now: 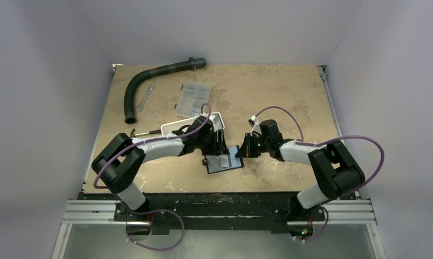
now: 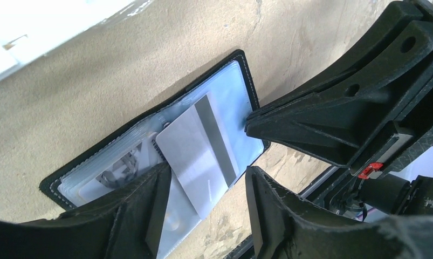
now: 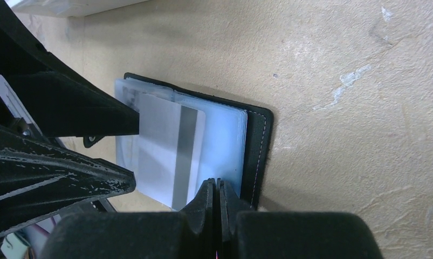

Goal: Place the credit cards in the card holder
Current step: Insert the credit card into the card holder.

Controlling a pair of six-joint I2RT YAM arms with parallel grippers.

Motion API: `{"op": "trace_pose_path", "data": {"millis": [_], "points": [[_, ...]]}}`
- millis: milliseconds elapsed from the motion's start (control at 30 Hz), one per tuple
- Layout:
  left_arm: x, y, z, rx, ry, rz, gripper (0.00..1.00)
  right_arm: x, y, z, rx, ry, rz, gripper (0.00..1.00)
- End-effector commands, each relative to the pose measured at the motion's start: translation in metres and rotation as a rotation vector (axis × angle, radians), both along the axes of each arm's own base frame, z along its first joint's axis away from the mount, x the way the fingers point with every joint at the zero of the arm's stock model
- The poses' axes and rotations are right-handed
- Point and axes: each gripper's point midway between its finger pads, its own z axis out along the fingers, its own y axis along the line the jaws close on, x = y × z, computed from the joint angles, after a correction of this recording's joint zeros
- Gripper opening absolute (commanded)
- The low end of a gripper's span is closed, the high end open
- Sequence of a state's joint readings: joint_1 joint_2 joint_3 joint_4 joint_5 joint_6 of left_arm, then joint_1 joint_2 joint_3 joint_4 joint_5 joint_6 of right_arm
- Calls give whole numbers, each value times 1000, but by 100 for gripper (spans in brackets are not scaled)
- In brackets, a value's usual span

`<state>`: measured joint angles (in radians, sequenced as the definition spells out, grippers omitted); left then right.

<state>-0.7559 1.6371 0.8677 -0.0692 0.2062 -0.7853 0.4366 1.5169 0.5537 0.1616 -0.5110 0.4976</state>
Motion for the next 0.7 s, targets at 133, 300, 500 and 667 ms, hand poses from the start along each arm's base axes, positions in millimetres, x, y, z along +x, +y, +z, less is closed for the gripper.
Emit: {"op": "trace_pose_path", "data": {"millis": [133, 300, 500, 667], "points": [[-11, -31, 5, -262, 41, 6, 52, 5, 0, 19, 53, -64, -56, 0], [-16, -39, 9, -343, 51, 21, 52, 9, -1, 36, 105, -94, -134, 0], [-20, -18, 0, -189, 43, 31, 58, 14, -15, 27, 7, -92, -168, 8], [-17, -4, -3, -65, 18, 17, 60, 9, -13, 18, -6, -66, -131, 20]]}}
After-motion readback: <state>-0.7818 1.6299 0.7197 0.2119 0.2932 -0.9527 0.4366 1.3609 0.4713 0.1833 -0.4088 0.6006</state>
